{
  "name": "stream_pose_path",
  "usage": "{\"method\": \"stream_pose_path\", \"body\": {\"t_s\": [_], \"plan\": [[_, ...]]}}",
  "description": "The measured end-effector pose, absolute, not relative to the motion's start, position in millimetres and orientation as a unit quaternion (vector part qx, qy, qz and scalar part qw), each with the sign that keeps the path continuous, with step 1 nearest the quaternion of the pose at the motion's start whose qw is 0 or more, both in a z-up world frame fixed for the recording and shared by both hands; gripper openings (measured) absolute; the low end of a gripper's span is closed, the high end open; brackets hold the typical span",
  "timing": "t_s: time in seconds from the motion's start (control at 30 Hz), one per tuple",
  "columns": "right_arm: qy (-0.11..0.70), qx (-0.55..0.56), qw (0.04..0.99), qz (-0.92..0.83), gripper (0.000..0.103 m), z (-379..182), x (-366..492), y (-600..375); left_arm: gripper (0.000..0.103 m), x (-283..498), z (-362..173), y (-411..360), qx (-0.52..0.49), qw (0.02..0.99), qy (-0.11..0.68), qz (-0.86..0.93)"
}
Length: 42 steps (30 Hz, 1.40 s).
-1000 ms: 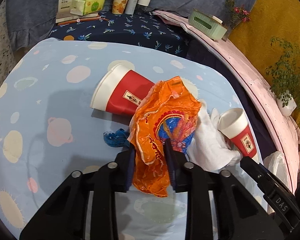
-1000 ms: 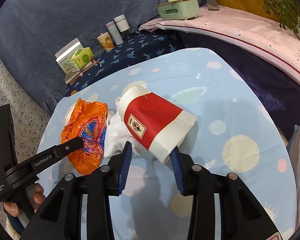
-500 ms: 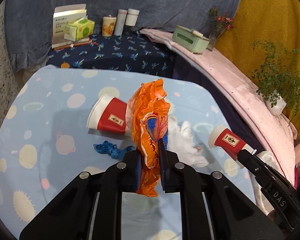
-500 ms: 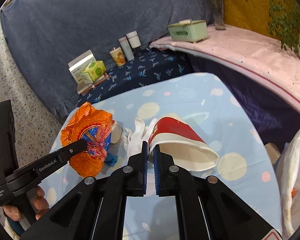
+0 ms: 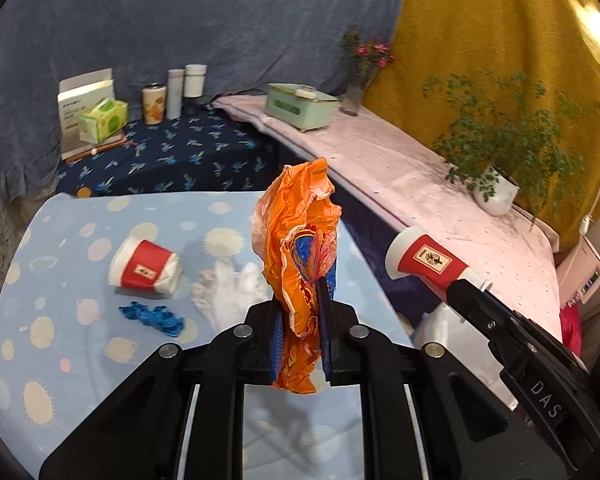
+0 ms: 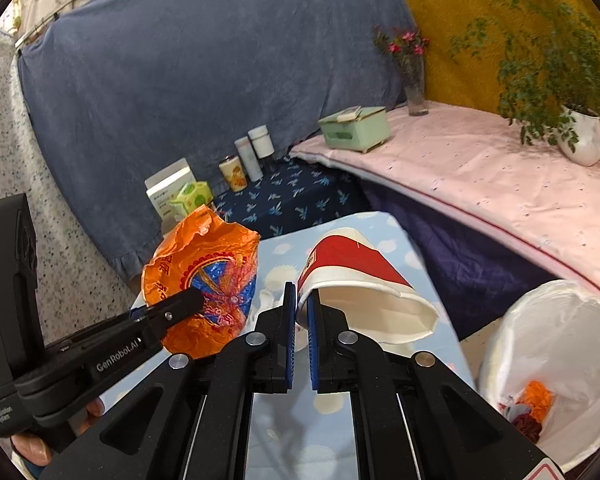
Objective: Collect trash
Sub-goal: 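Lift the orange bag and red cup and carry both over the bin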
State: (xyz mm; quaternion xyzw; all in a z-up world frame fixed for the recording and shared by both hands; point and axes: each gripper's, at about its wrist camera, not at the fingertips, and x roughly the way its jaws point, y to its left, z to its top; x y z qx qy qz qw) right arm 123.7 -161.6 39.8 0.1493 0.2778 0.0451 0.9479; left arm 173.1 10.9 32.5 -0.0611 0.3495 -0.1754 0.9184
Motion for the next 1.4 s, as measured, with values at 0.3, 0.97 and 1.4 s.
{"method": "stream_pose_path", "body": {"t_s": [0.3,0.97,1.4], "plan": [[0.247,0.169,0.954,-0.004,0.006,56,79,-225,0.014,138,45,-69,-0.022,0.911,0.340,-0.232],[0.249,0.225,0.936,-0.101,0.006,22,17,-340,0.014,97,22,-202,0.036,0.871,0.366,-0.326],[0.266,0.243,0.925,-0.123,0.007,-5,9,-373,0.018,98,-2,-241,0.052,0.852,0.389,-0.347]]}}
